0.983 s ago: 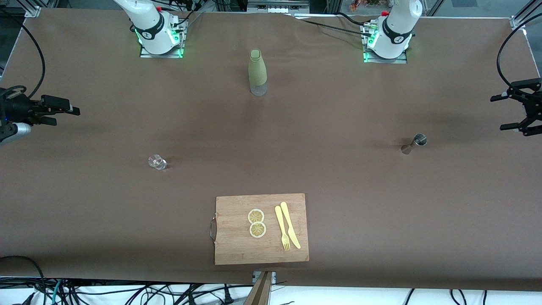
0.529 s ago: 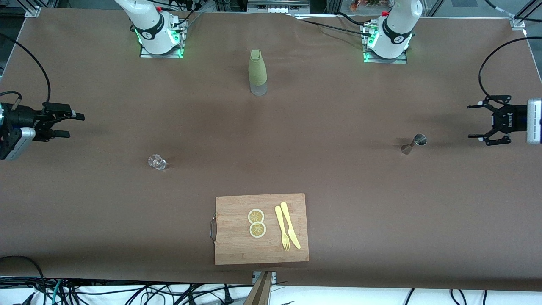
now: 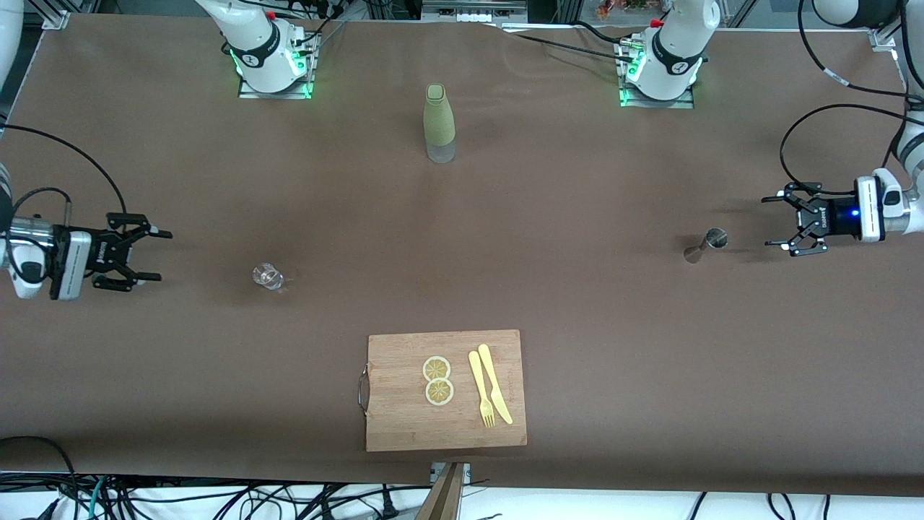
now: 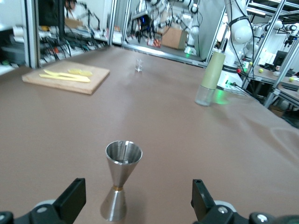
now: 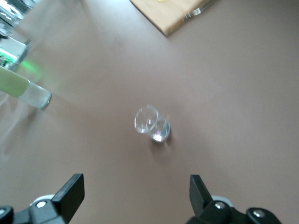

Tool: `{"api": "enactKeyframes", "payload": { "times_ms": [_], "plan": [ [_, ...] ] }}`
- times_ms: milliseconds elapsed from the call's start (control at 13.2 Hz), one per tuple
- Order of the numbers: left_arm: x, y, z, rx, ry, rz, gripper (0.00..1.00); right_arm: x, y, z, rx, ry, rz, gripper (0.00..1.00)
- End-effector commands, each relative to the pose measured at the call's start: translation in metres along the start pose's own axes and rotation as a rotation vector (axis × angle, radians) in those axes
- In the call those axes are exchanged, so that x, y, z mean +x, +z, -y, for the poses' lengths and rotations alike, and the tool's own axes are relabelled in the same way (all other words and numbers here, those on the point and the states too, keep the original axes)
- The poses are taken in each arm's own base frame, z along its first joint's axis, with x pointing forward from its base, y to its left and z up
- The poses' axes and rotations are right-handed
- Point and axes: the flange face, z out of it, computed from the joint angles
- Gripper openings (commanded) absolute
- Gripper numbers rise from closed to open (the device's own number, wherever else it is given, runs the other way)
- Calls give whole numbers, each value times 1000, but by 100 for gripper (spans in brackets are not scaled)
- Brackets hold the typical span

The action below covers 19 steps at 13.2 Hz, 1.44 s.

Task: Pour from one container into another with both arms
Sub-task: 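Grasp the glass cup with the right gripper while the left gripper grasps the jigger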

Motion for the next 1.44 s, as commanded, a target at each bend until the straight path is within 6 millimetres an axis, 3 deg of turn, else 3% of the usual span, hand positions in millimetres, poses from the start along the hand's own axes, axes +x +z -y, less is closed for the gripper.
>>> {"api": "enactKeyframes", "payload": {
  "times_ms": [0, 378, 680, 907, 1058, 1361],
  "plan": [
    [-13, 6, -1, 39, 112, -42, 100, -18, 32, -24, 25, -90, -102, 100],
    [-72, 53, -3, 8, 104, -165, 100, -34, 78, -46, 19, -291, -227, 100],
    [-93, 71, -2, 15, 106, -193, 100, -34, 109, -48, 51, -430, -259, 100],
    [-95, 88, 5, 1, 113, -207, 100, -34, 135, -49, 76, -469, -300, 100],
    [-91, 102, 20, -32, 136, -206, 100, -41, 152, -52, 90, -475, -325, 100],
    [-92, 110, 25, -38, 145, -202, 100, -49, 169, -50, 130, -473, -347, 100]
  ]
}}
